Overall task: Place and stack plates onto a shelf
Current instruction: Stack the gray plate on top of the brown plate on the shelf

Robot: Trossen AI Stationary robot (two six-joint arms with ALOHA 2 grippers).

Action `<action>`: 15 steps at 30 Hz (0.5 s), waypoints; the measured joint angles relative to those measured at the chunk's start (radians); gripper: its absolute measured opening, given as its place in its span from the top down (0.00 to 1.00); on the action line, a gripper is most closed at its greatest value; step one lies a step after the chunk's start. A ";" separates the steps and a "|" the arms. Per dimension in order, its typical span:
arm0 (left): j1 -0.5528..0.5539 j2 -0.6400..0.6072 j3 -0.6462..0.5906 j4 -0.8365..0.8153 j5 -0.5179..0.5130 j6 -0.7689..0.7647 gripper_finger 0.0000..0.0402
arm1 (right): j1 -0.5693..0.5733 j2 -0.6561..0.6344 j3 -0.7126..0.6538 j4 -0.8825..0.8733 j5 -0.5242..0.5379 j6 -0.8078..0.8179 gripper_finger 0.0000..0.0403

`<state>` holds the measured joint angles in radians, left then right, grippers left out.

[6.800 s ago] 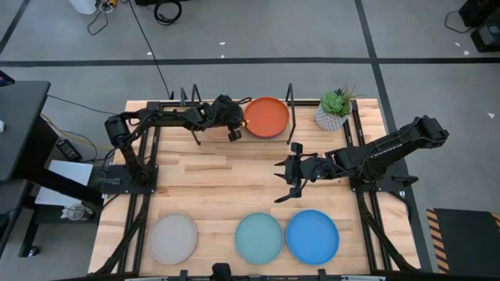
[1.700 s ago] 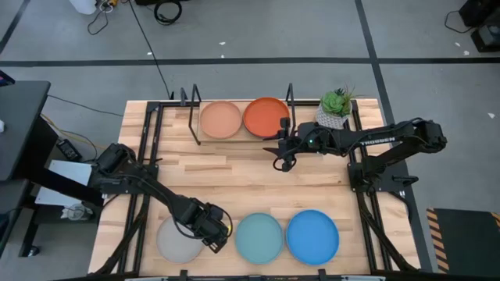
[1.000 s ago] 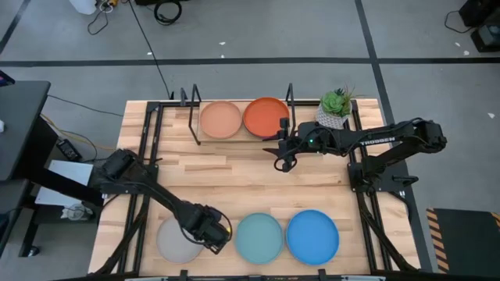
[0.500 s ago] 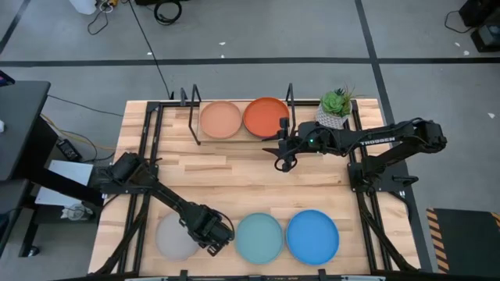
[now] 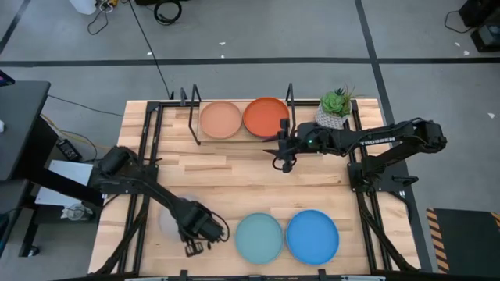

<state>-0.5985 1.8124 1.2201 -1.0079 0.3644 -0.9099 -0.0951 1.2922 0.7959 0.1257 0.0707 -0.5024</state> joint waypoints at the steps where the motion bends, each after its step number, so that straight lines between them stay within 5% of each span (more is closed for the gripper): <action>1: 0.002 -0.020 0.000 -0.044 -0.035 0.048 0.96 | 0.002 0.000 0.000 -0.015 -0.004 0.019 0.63; 9: 0.066 -0.134 -0.001 -0.235 -0.460 0.432 0.97 | 0.043 0.000 0.000 -0.169 -0.017 0.184 0.63; 15: 0.177 -0.160 -0.001 -0.213 -0.578 0.754 0.97 | 0.103 0.000 0.000 -0.191 0.015 0.259 0.63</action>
<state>-0.4211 1.6527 1.2194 -1.2209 -0.2139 -0.1557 0.0076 1.2922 0.7956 -0.0649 0.0856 -0.2434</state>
